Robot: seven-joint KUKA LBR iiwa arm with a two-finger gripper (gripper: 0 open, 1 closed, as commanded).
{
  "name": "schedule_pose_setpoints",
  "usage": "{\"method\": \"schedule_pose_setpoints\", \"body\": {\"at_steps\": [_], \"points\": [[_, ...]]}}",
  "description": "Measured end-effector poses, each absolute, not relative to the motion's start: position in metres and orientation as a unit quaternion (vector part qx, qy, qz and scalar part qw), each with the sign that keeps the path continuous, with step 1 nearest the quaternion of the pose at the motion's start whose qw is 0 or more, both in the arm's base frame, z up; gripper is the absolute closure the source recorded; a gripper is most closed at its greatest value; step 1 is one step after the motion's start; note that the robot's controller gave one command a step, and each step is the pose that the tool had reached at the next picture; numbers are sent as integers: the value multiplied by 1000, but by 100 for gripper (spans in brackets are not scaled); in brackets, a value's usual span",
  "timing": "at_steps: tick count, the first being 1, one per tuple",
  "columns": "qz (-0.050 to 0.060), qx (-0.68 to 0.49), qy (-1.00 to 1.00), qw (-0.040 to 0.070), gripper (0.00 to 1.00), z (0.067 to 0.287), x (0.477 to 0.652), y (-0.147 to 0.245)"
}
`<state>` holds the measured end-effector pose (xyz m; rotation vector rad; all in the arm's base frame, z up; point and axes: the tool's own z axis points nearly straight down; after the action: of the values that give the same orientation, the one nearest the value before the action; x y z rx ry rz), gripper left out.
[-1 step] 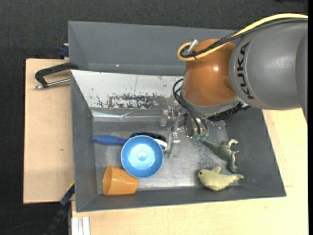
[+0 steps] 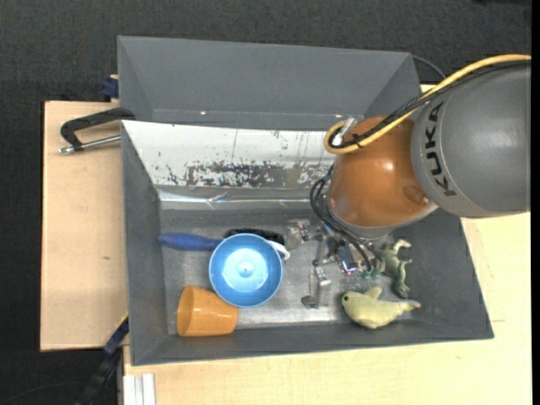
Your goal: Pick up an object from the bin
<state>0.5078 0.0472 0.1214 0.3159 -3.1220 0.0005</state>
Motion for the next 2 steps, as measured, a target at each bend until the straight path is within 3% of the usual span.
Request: {"method": "schedule_pose_setpoints", "body": {"at_steps": [1, 2], "points": [[0, 271, -963, 0, 0, 103, 501, 125], [-1, 604, -797, -3, 0, 73, 522, 176]]}}
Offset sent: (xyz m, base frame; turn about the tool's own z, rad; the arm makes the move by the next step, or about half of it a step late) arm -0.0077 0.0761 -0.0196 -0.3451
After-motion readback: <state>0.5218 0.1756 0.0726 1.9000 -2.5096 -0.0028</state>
